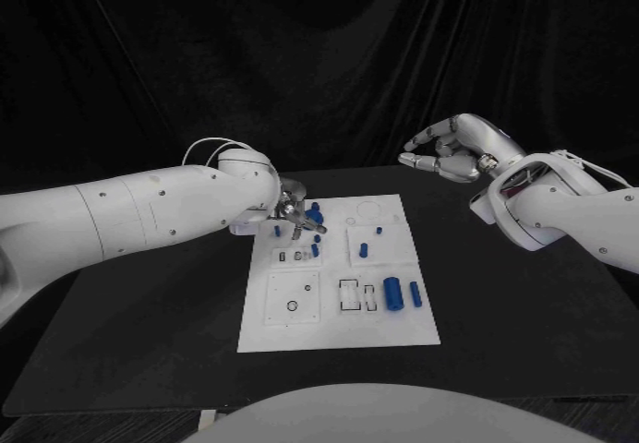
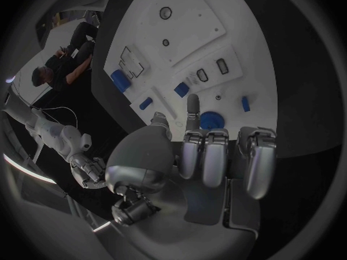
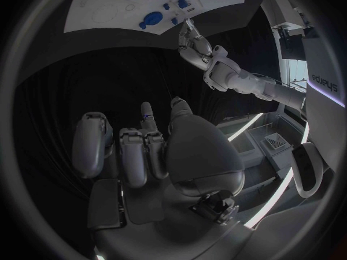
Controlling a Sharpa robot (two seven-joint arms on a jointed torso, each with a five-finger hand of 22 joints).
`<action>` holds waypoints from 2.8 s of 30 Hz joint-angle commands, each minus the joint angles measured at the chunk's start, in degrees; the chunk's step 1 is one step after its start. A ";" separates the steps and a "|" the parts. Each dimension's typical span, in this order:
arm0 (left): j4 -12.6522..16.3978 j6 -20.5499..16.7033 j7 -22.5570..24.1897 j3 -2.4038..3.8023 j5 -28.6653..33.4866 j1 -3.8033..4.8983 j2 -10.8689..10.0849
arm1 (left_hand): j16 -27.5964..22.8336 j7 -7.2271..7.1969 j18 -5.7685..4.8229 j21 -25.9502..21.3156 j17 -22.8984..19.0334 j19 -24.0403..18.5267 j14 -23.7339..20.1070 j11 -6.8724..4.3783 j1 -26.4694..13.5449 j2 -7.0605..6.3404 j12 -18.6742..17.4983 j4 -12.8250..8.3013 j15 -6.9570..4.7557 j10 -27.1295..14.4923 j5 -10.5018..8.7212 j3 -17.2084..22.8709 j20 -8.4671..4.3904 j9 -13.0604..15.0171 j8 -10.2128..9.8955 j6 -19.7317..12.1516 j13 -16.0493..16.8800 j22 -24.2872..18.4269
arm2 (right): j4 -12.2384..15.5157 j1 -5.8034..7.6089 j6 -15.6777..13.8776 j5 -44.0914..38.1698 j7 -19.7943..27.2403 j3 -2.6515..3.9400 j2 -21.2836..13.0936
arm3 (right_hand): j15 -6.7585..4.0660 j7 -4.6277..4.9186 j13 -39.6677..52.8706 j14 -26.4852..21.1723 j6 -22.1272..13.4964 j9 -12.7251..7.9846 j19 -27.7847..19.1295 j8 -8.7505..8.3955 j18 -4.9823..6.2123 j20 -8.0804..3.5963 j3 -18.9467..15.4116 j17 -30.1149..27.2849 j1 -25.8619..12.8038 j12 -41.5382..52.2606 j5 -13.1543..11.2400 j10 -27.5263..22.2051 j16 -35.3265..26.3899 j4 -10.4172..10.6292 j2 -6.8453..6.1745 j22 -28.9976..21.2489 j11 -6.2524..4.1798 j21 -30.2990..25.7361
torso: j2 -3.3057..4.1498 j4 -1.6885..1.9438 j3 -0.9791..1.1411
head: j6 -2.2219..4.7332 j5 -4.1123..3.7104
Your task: Assemble the parts on the task board
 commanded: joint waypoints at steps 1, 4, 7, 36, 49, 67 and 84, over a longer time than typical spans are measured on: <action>-0.18 1.05 -2.13 0.05 -0.08 -0.46 0.27 | 0.15 -0.29 -0.36 0.17 15.09 6.07 6.05 -0.52 -0.39 0.04 -0.03 0.12 -0.62 6.13 -0.14 -0.09 -0.60 1.76 0.87 -0.33 15.08 15.09 | -0.12 -0.23 0.70 -0.35 0.48 0.05 -0.07 | 0.42 0.03 15.09 5.90 0.24 -0.06 0.28 -0.10 0.53 0.07 -0.13 15.09 0.39 0.20 0.11 6.00 0.15 -0.14 0.06 10.27 0.37 0.20 | -0.04 -0.04 0.04 | 0.00 0.22; -0.45 0.96 -2.14 0.05 -0.08 -0.81 0.60 | 0.15 -0.34 -0.36 0.17 15.09 6.07 6.05 -0.58 -0.20 0.30 -0.03 0.00 -0.68 6.13 -0.08 0.13 -0.67 2.67 1.22 -0.60 15.08 15.09 | -0.19 -0.33 0.85 -0.35 0.40 0.05 -0.07 | 0.42 0.03 15.09 5.90 0.24 -0.07 0.30 -0.11 0.52 0.07 -0.13 15.09 0.39 0.20 0.14 6.00 0.15 -0.12 0.08 10.29 0.37 0.24 | -0.07 -0.07 0.05 | 0.00 0.33; -0.75 0.68 -1.80 0.05 -0.08 -1.27 0.99 | 0.15 -0.35 -0.36 0.17 15.09 6.07 6.05 -0.61 0.22 0.61 -0.03 -0.27 -0.73 6.13 0.11 0.54 -0.71 3.56 1.38 -1.04 15.08 15.09 | -0.26 -0.48 1.06 -0.35 0.31 0.05 -0.01 | 0.42 0.03 15.09 5.90 0.24 -0.07 0.29 -0.11 0.52 0.07 -0.13 15.09 0.39 0.20 0.17 6.00 0.15 -0.10 0.10 10.28 0.37 0.23 | -0.14 -0.10 0.05 | 0.00 0.58; -5.16 2.32 0.35 0.06 -0.08 -3.10 4.58 | 0.15 0.29 -0.36 0.17 15.09 6.07 6.05 -0.06 3.41 0.85 -0.03 -4.12 -0.23 6.13 4.40 3.99 -0.32 7.56 -1.67 -3.72 15.08 15.09 | -0.82 -0.86 2.62 -0.35 0.38 0.05 1.01 | 0.50 0.13 15.09 5.90 0.10 -0.25 -0.57 -0.38 1.00 0.13 -0.26 15.09 0.51 0.20 0.89 6.00 0.15 0.41 0.53 9.62 0.47 -2.03 | -0.21 -0.08 0.01 | 0.00 1.40; -6.30 3.32 0.44 0.06 -0.08 -3.49 5.51 | 0.15 0.21 -0.36 0.17 15.09 6.07 6.05 -0.11 3.74 1.05 -0.03 -4.59 -0.25 6.13 4.90 4.56 -0.31 7.94 -1.88 -3.42 15.08 15.09 | -1.16 -0.87 3.01 -0.35 0.20 0.05 1.40 | 0.52 0.16 15.09 5.90 0.08 -0.30 -0.65 -0.45 1.02 0.15 -0.37 15.09 0.39 0.20 0.83 6.00 0.15 0.68 0.65 9.58 0.50 -2.17 | -0.32 -0.07 0.02 | 0.00 1.41; -7.15 3.92 0.54 0.06 -0.08 -3.88 6.03 | 0.15 0.14 -0.35 0.15 15.09 6.04 6.05 -0.13 3.80 1.31 -0.03 -4.73 -0.26 6.13 4.98 4.89 -0.32 8.15 -1.95 -3.20 15.08 15.07 | -1.14 -0.87 3.45 -0.35 -0.19 0.05 1.38 | 0.54 0.17 15.09 5.90 0.11 -0.33 -0.73 -0.47 1.06 0.17 -0.47 15.09 0.26 0.20 0.73 6.00 0.15 0.92 0.75 9.53 0.51 -2.34 | -0.35 -0.06 0.01 | 0.00 1.49; -7.81 3.64 0.77 0.06 -0.08 -4.24 6.48 | 0.15 -0.17 -0.36 0.17 15.09 6.07 6.05 -0.44 6.19 1.25 -0.03 -8.50 -0.54 6.13 7.26 8.95 -0.57 9.44 -4.09 -2.74 15.08 15.09 | -1.13 -0.88 3.60 -0.35 -1.19 0.05 1.48 | 0.56 0.21 15.09 5.90 0.04 -0.50 -1.07 -0.70 1.22 0.22 -0.72 15.09 -0.65 0.20 0.77 6.00 0.15 1.65 2.00 9.29 0.54 -3.16 | -0.37 -0.05 0.01 | 0.00 1.27</action>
